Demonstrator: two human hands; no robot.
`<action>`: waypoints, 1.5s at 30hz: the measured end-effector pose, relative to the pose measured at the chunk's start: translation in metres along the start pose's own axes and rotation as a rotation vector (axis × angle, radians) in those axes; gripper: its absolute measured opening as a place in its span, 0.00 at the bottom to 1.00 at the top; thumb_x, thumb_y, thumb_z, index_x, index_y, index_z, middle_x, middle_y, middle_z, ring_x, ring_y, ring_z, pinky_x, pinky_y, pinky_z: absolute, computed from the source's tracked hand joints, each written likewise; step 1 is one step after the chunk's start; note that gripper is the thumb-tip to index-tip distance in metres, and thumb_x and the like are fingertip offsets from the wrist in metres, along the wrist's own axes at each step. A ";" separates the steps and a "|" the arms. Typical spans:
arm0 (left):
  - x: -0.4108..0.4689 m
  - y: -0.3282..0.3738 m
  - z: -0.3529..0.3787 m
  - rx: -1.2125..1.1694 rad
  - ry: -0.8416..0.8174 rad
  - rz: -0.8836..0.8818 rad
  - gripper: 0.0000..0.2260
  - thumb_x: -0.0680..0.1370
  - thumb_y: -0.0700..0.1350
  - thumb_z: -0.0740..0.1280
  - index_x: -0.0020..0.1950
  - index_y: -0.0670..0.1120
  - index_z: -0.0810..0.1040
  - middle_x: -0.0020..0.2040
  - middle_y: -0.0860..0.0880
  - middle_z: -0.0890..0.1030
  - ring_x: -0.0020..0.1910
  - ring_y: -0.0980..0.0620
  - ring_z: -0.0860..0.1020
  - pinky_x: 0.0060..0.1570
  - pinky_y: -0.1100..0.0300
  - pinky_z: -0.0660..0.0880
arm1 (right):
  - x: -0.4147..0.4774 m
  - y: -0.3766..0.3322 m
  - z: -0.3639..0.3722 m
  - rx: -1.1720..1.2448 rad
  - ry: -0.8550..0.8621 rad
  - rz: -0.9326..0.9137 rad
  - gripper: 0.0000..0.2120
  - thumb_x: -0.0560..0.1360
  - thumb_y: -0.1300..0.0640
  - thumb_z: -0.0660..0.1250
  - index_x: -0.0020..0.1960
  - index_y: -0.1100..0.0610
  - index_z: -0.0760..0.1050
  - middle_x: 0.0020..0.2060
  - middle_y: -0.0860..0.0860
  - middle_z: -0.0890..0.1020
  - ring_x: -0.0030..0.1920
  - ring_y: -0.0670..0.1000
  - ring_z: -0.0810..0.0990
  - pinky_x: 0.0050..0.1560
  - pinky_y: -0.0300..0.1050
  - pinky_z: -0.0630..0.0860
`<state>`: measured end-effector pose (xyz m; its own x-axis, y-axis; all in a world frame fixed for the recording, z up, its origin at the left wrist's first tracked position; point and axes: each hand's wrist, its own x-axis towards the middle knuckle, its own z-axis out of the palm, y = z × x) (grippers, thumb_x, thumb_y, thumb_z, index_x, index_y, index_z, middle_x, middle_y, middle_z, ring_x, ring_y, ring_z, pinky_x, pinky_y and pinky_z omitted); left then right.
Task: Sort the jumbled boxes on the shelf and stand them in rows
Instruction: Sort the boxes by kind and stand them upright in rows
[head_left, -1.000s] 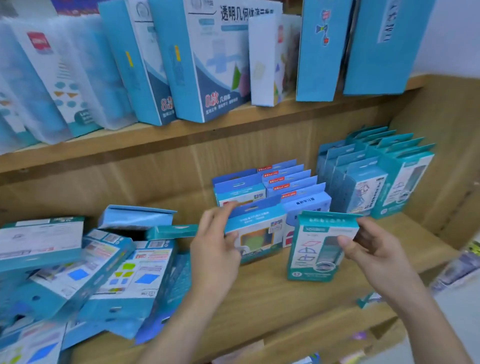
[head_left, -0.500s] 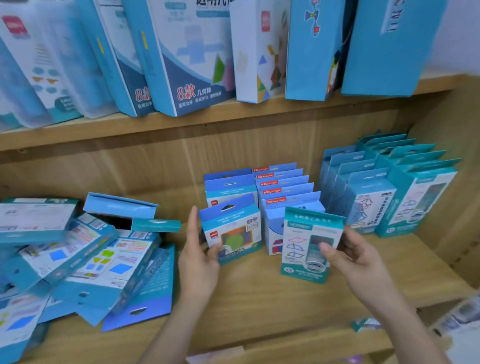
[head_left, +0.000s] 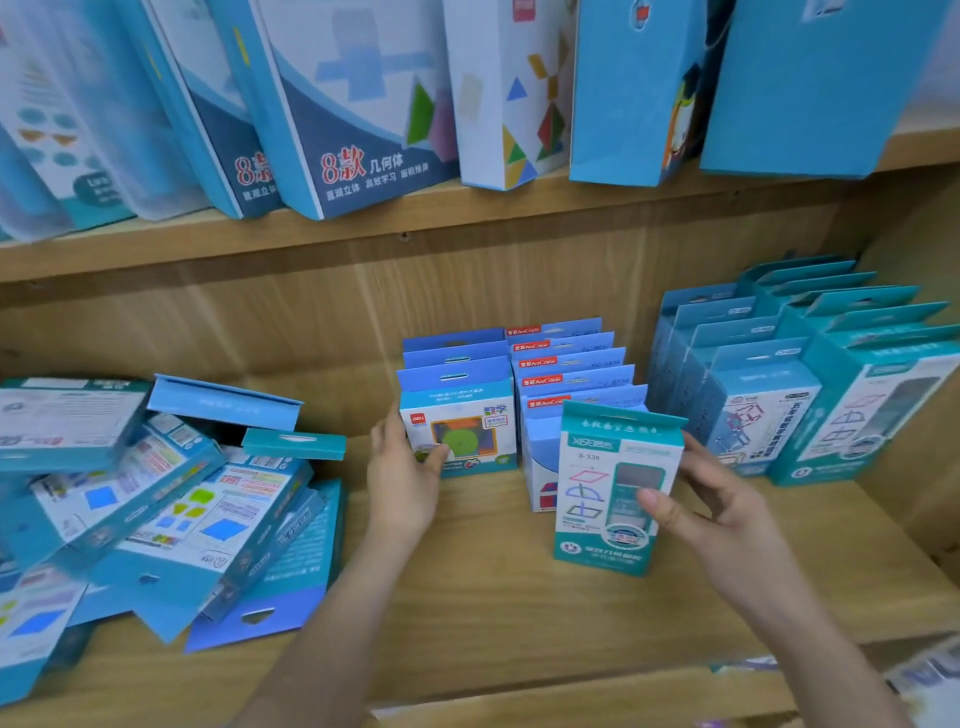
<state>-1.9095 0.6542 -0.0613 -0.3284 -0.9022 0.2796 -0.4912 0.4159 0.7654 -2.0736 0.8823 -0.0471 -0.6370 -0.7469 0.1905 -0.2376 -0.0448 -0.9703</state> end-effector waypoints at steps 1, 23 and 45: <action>0.000 0.001 0.002 0.000 -0.023 -0.032 0.21 0.73 0.38 0.71 0.64 0.44 0.70 0.58 0.45 0.78 0.56 0.48 0.74 0.46 0.65 0.66 | 0.002 0.000 0.000 0.022 -0.006 0.012 0.17 0.65 0.48 0.72 0.53 0.43 0.80 0.68 0.46 0.73 0.70 0.42 0.67 0.60 0.40 0.72; -0.028 0.020 -0.006 0.104 0.061 0.065 0.24 0.74 0.38 0.68 0.68 0.39 0.64 0.62 0.42 0.77 0.60 0.42 0.74 0.53 0.56 0.69 | 0.004 -0.007 0.005 0.076 0.102 0.009 0.07 0.74 0.64 0.68 0.49 0.55 0.74 0.46 0.47 0.84 0.48 0.44 0.82 0.48 0.37 0.78; -0.150 0.102 0.010 -0.999 -0.491 -0.223 0.12 0.75 0.44 0.61 0.54 0.39 0.77 0.45 0.43 0.85 0.41 0.50 0.83 0.34 0.63 0.77 | -0.028 -0.040 -0.002 0.314 0.139 0.218 0.18 0.68 0.48 0.67 0.56 0.54 0.77 0.42 0.51 0.85 0.37 0.48 0.82 0.26 0.38 0.72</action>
<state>-1.9184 0.8334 -0.0310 -0.7031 -0.7110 -0.0097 0.2129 -0.2235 0.9512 -2.0478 0.9069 -0.0129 -0.7458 -0.6656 -0.0272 0.1355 -0.1116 -0.9845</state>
